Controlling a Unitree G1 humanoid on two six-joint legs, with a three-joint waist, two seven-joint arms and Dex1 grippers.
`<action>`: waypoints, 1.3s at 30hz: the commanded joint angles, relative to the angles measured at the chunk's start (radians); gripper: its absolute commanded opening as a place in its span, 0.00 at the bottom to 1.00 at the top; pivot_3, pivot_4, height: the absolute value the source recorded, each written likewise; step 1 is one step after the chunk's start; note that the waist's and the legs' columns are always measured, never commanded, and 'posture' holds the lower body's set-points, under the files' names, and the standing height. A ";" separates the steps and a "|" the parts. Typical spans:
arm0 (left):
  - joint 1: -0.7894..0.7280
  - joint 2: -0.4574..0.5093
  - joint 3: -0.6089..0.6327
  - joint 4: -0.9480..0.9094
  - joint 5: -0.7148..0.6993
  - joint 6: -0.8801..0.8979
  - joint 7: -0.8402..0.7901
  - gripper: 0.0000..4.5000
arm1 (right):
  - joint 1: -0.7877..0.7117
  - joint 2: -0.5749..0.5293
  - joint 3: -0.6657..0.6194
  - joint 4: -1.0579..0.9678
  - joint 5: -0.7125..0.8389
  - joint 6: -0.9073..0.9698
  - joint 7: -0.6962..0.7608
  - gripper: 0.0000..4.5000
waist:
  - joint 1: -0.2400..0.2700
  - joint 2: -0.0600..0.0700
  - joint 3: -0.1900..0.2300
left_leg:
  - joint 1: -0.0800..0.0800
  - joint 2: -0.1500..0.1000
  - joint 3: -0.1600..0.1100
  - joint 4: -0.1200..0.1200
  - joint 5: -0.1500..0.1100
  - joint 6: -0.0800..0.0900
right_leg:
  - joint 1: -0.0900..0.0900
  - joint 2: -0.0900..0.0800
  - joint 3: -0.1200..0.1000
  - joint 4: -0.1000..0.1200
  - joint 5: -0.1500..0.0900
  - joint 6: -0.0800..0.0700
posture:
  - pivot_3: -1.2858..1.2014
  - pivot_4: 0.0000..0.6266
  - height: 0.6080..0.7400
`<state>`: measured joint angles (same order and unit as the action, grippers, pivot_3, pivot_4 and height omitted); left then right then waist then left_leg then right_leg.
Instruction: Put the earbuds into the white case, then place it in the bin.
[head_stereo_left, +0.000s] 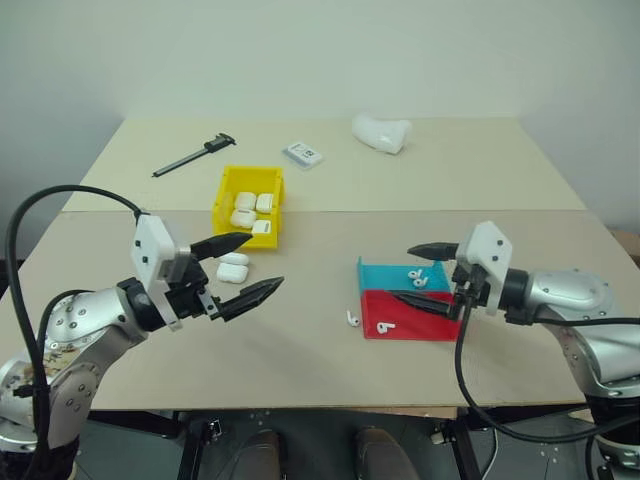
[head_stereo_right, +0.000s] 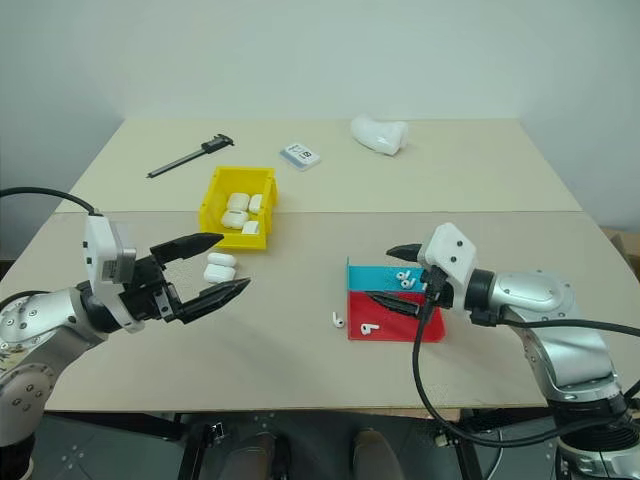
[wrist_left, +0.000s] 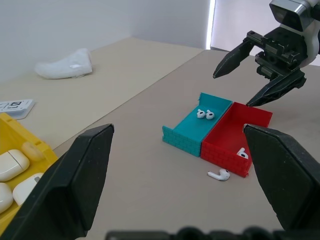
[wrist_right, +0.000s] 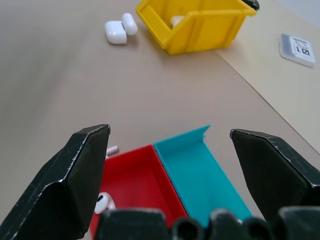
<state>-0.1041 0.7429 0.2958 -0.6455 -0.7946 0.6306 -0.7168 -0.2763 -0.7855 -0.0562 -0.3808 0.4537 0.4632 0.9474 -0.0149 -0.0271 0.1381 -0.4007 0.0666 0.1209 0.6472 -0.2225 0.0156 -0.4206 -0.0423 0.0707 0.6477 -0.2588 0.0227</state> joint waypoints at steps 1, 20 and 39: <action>-0.008 0.006 0.025 -0.003 -0.031 -0.003 0.001 1.00 | -0.004 -0.001 -0.047 -0.037 0.033 -0.030 0.014 0.99 | 0.000 0.000 0.000 | 0.000 0.000 0.000 0.000 0.000 0.000 | 0.000 0.000 0.000 0.000 0.000 0.000 | 0.52 0.24 1.00; 0.058 0.213 -0.009 -0.087 0.138 0.051 0.022 1.00 | -0.043 -0.016 -0.049 -0.040 0.034 -0.002 0.022 0.99 | 0.001 0.000 0.000 | -0.001 0.000 -0.001 0.000 0.000 0.000 | 0.000 0.000 -0.001 0.000 0.000 0.000 | 0.52 0.24 1.00; -0.729 0.270 -0.278 0.426 -0.080 0.981 0.186 1.00 | 0.071 0.025 -0.048 -0.150 0.061 0.026 -0.059 0.99 | 0.005 -0.002 0.001 | -0.006 -0.002 -0.006 0.005 0.000 0.000 | 0.000 0.001 -0.005 0.000 0.000 0.001 | 0.52 0.24 1.00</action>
<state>-0.7970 1.0065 0.0554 -0.2723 -0.8413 1.5702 -0.5668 -0.2057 -0.7644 -0.0915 -0.5036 0.4957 0.4920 0.9027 -0.0102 -0.0296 0.1386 -0.4064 0.0648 0.1135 0.6516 -0.2227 0.0161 -0.4217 -0.0413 0.0660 0.6479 -0.2593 0.0239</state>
